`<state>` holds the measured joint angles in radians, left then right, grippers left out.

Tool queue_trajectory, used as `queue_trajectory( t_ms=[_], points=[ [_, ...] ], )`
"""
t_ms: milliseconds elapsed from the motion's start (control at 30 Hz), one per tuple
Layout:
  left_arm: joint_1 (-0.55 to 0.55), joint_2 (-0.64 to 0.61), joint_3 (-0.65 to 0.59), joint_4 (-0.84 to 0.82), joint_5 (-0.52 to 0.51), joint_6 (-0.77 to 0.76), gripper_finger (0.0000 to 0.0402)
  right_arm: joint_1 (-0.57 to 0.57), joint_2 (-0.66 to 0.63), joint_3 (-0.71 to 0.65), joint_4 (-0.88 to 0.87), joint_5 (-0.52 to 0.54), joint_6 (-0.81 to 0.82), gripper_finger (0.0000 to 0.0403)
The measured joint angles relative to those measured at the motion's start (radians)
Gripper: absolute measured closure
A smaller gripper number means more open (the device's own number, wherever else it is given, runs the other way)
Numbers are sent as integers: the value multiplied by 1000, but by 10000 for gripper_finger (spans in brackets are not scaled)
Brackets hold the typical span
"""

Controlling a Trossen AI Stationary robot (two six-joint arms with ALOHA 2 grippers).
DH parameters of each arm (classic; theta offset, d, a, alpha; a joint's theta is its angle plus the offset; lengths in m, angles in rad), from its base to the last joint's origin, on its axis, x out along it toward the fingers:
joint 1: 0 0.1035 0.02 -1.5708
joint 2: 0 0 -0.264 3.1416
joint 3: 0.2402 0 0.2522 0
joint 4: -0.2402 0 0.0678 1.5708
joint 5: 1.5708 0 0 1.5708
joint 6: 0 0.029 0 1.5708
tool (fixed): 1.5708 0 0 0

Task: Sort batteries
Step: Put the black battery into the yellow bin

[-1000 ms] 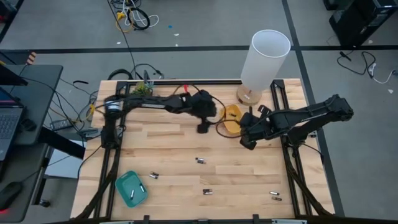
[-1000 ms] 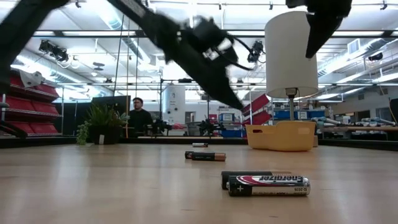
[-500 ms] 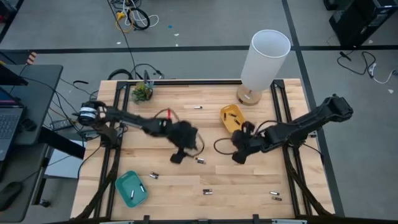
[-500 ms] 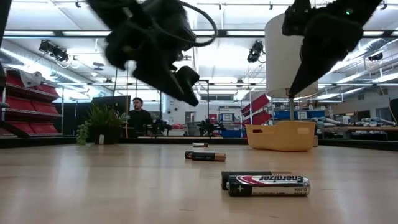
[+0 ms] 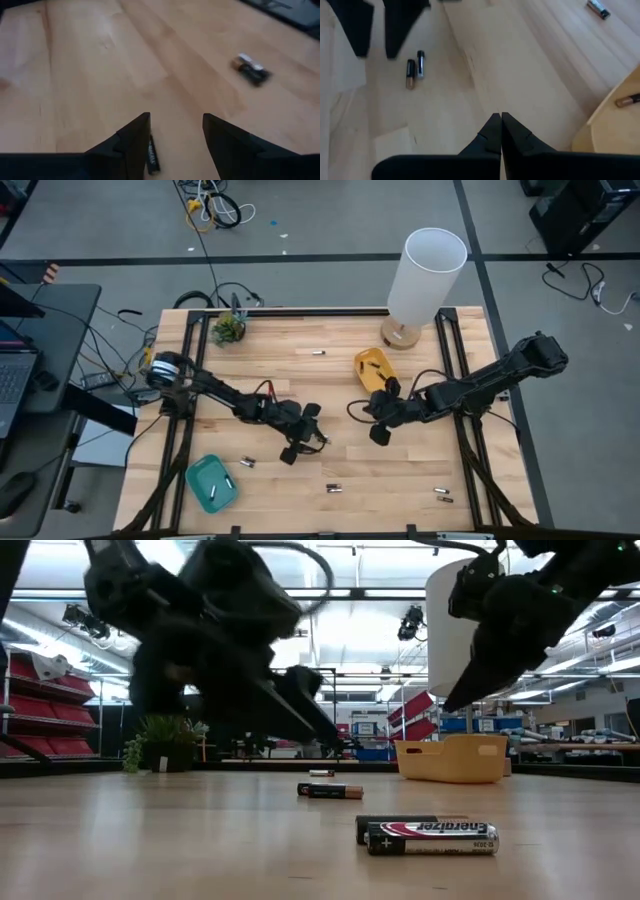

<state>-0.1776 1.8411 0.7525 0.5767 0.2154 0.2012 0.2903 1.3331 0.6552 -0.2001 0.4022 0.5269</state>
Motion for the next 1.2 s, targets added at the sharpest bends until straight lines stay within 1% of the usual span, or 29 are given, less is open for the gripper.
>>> queue_trajectory(
  t_ms=[133, 200, 333, 400, 767, 1067, 1200],
  points=[
    [0, 59, 17, 25, -33, -20, 204, -16, 0, 0, 21, -21, -15, 403],
    [0, 66, 17, 23, -48, -23, 204, -21, 0, 0, 24, -35, -20, 403],
    [1, 65, 16, 11, -122, -44, 204, -25, 0, 0, 26, -37, -33, 403],
    [1, 65, 16, 1, -137, -54, 204, -26, 0, 0, 28, -37, -33, 403],
    [-15, 87, 16, -17, -140, -63, 205, -27, 0, 0, 26, -37, -33, 403],
    [-14, 86, 16, -22, -155, -59, 235, -29, 0, 0, 31, -38, -33, 403],
    [-12, 87, 16, 20, -170, -45, 240, -29, 0, 0, 31, -38, -33, 403]
  ],
)
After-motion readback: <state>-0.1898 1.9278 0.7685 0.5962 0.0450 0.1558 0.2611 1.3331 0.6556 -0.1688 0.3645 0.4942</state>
